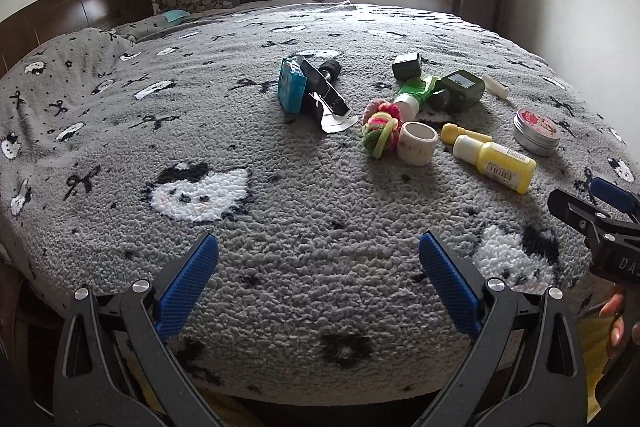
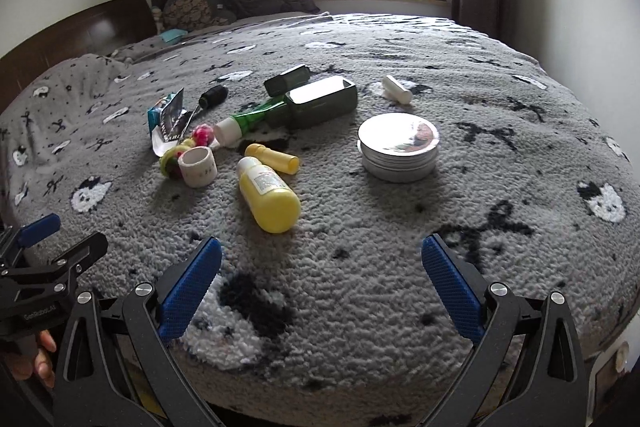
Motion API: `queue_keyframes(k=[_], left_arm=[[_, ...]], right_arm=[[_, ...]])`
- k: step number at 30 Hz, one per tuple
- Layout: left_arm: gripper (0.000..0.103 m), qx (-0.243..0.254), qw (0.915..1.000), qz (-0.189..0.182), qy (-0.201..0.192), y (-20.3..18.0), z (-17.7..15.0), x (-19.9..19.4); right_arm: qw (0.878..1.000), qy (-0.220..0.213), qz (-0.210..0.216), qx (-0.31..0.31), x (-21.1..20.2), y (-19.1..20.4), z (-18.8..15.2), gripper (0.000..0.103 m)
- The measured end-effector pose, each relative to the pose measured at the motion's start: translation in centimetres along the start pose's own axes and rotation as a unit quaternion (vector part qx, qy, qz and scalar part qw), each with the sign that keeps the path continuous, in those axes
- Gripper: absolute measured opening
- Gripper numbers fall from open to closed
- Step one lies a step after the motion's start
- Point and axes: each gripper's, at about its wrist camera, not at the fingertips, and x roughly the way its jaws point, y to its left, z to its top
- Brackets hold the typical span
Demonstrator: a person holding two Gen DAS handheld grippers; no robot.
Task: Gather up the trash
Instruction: 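Grasp the yellow bottle with the right tool while the left tool grasps the white tape roll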
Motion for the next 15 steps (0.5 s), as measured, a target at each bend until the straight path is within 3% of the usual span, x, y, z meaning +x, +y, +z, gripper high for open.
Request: queue_keyframes(k=[5,9,13,15], left_arm=[[0.092,0.005,0.9999,-0.015,0.002,-0.1,0.5,1.0],[0.089,0.011,0.9995,-0.028,0.007,-0.6,0.9,1.8],[0.081,0.015,0.9987,-0.048,0.012,-1.4,1.4,2.7],[0.076,0.02,0.9979,-0.06,0.014,-2.0,1.7,3.2]], right_arm=[[0.999,0.022,0.024,-0.022,3.6,1.0,1.3,0.073],[0.998,0.037,0.041,-0.027,5.8,1.5,2.1,0.067],[0.998,0.035,0.05,-0.035,6.7,1.6,2.4,0.045],[0.998,0.031,0.05,-0.039,6.5,1.4,2.5,0.045]])
